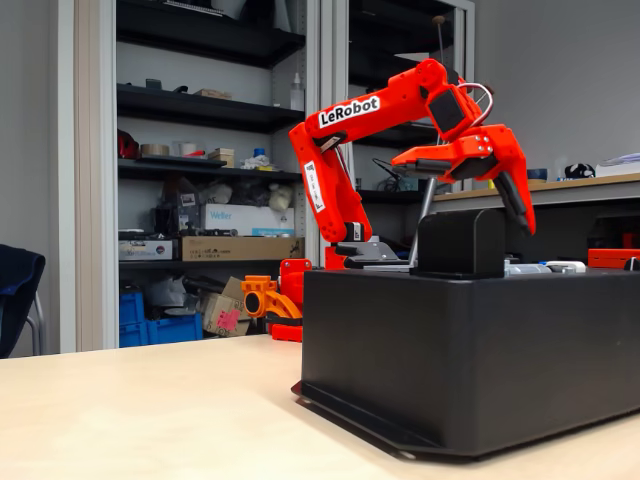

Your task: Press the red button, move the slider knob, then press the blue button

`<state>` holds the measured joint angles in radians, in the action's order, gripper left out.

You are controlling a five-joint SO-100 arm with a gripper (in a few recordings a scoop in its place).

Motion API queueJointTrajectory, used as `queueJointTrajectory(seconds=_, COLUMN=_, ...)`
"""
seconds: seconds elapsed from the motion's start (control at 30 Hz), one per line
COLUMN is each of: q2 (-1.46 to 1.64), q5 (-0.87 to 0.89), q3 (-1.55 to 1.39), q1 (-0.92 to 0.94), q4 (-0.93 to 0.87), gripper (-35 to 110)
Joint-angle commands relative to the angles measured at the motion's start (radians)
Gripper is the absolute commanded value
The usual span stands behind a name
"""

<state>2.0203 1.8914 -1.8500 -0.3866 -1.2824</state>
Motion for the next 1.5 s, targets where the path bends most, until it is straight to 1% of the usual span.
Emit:
queueJointTrajectory(seconds=0.0, q2=-0.028, q5=-0.011, q3=0.063, q1=0.009, q4=0.008, gripper=103)
queueJointTrajectory(seconds=0.73, q2=-0.117, q5=0.017, q3=0.078, q1=-0.021, q4=0.092, gripper=103)
queueJointTrajectory(seconds=1.47, q2=-0.052, q5=0.034, q3=-0.043, q1=-0.038, q4=0.146, gripper=103)
